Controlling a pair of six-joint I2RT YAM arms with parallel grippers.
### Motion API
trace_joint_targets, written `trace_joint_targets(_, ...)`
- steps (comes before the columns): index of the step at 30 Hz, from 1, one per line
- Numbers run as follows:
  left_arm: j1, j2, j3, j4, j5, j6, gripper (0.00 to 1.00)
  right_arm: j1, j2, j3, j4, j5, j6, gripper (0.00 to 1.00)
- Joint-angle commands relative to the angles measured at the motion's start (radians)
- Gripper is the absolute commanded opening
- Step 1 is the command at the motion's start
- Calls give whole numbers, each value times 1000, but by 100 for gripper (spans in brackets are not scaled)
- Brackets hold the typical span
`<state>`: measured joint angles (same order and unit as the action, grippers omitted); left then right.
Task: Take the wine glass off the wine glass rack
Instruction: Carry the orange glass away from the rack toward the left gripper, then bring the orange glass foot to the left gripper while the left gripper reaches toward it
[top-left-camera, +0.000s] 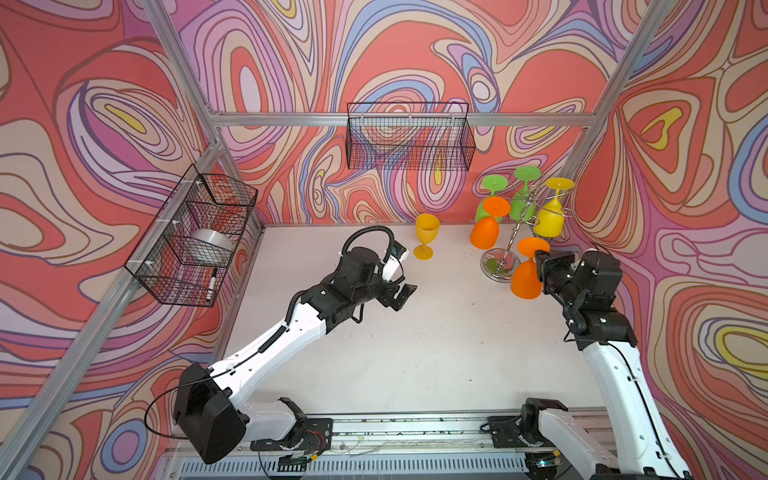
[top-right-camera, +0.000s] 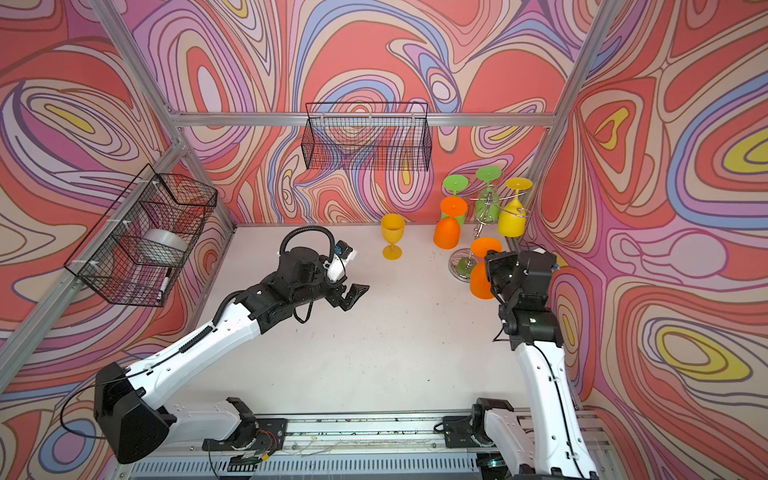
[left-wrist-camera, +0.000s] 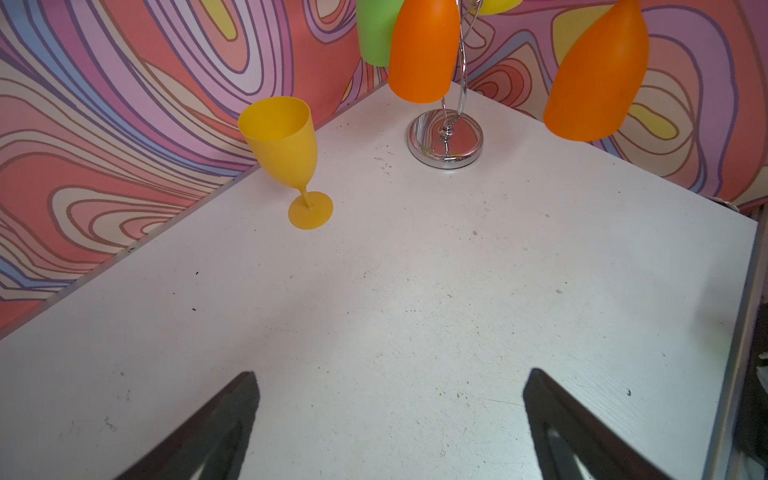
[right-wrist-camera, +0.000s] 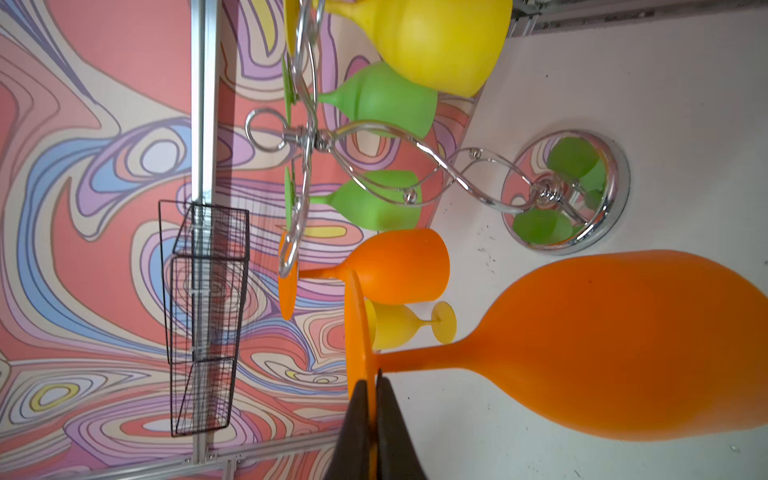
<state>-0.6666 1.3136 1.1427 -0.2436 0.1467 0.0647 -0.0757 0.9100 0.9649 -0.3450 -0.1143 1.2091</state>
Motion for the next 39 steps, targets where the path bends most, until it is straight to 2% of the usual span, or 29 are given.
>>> trace_joint_targets(1,23,9,34,-12,29,-20,100,131,-42,-20,46,67,-80,0)
trace_joint_targets(4,54,9,38,-13,39,-38,100,284,-31,-29,43,157,-140,0)
trace_joint_targets(9,123,-2,71,-52,63,-95,100,569,87,-66,179,286,-294,0)
trace_joint_targets(13,175,-35,78,-60,59,-109,100,810,271,23,224,376,-520,0)
trace_joint_targets(16,218,-58,79,-57,62,-123,100,908,361,82,267,340,-687,0)
trace_joint_targets(21,283,-76,92,-53,60,-170,100,963,413,65,396,256,-935,0)
trace_joint_targets(24,282,-77,122,-81,29,-183,99,1006,438,55,427,259,-1102,0)
trace_joint_targets(28,282,-52,197,-152,16,-233,99,1070,482,23,471,371,-1345,0)
trace_joint_targets(33,282,-11,287,-258,-50,-335,97,1079,490,-69,641,441,-1527,0)
trace_joint_targets(39,282,37,381,-498,-103,-526,94,1082,498,-155,850,486,-1728,0)
